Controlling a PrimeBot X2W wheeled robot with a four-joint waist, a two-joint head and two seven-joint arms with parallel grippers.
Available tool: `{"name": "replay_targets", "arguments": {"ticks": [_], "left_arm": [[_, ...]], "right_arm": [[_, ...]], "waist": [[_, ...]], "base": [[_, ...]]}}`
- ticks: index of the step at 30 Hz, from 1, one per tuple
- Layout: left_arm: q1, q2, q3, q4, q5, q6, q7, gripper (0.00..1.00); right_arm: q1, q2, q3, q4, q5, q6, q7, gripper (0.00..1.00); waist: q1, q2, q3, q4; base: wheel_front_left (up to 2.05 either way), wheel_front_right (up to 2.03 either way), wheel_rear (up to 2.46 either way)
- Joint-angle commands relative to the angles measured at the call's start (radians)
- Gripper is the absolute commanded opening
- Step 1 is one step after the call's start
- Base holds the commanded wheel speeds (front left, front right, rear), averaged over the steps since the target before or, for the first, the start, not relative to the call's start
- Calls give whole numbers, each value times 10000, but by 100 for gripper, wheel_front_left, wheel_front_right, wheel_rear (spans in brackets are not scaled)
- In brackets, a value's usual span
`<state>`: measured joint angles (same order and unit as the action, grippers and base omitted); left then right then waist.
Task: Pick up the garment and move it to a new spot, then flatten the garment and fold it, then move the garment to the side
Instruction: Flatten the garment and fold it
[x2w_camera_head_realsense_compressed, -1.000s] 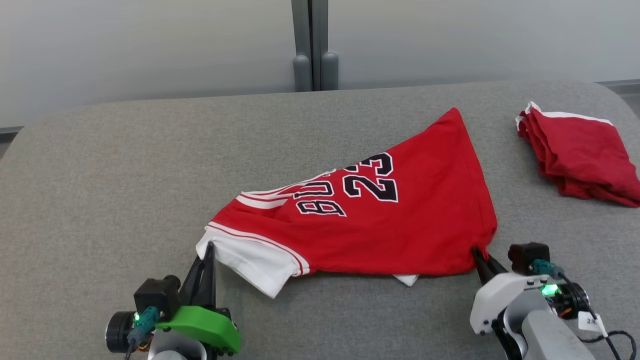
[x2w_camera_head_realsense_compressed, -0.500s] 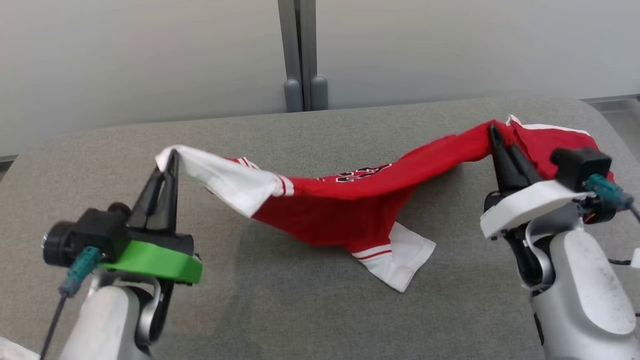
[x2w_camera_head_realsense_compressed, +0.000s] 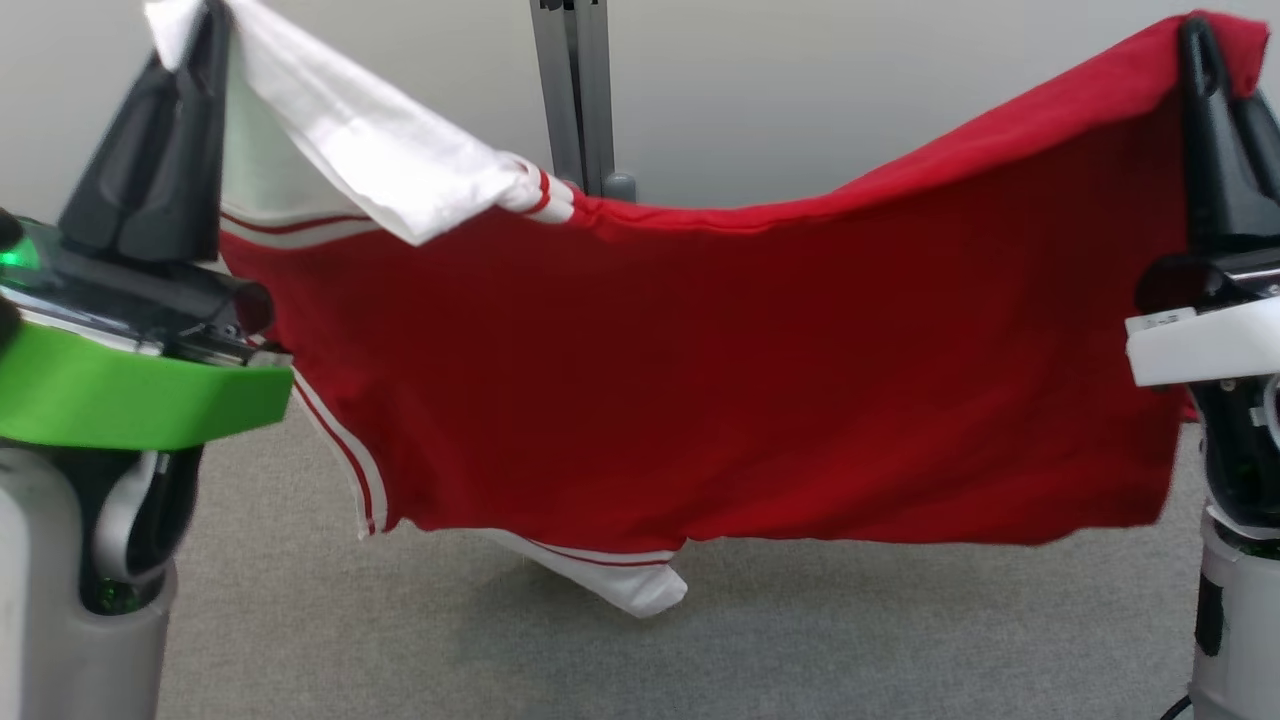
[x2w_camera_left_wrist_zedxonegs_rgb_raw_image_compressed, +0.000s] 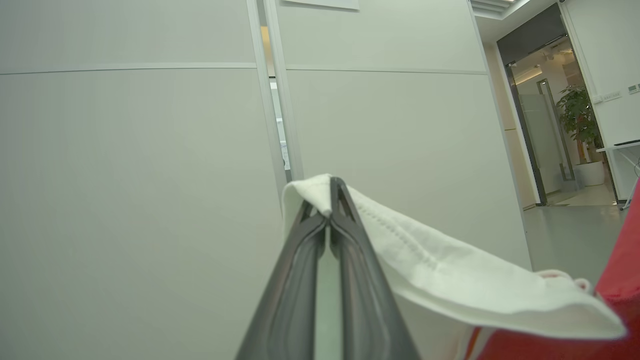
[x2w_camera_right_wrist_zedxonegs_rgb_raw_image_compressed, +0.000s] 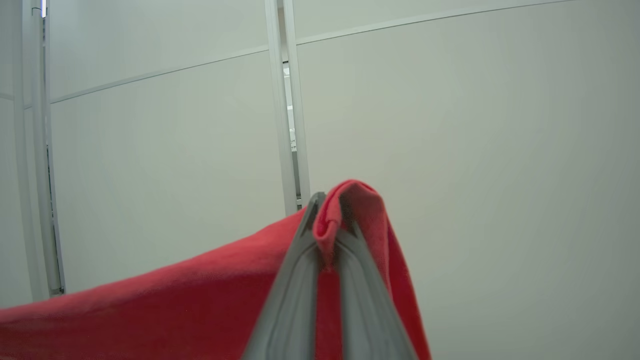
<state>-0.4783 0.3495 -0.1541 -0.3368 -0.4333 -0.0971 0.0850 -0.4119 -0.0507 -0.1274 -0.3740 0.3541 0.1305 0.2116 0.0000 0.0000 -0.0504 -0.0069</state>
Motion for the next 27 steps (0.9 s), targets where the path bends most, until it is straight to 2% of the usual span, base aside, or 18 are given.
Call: {"name": "replay_targets", "arguments": {"ticks": [1, 7, 13, 17, 22, 27], "left_arm": [[-311, 29, 167, -257, -238, 68, 263, 0], [-865, 389, 481, -952, -568, 176, 1074, 0], [-1166, 463, 403, -255, -795, 118, 1291, 0], [-1960, 820, 128, 873, -544, -76, 1314, 0], [-4170, 1154, -635, 2865, 31, -252, 1148, 0], [-6864, 917, -1302, 5219, 794, -305, 412, 0]], "right_arm": [[-163, -37, -110, -371, 105, 1, 220, 0], [-307, -100, -442, -1348, -58, 1, 948, 0], [-405, -73, -327, -843, 41, 1, 1346, 0], [-1286, -210, 63, 303, -219, 1, 1259, 0], [-3777, -511, 699, 2789, -1013, 1, 576, 0], [-6593, -456, 1151, 5595, -1992, 1, -453, 0]], "waist": [[0, 0, 12, -30], [0, 0, 196, -45], [0, 0, 897, 64], [0, 0, 1753, 68], [0, 0, 3019, 84], [0, 0, 3975, 252]], "base": [[0, 0, 0], [0, 0, 0], [0, 0, 0], [0, 0, 0], [0, 0, 0], [0, 0, 0]]}}
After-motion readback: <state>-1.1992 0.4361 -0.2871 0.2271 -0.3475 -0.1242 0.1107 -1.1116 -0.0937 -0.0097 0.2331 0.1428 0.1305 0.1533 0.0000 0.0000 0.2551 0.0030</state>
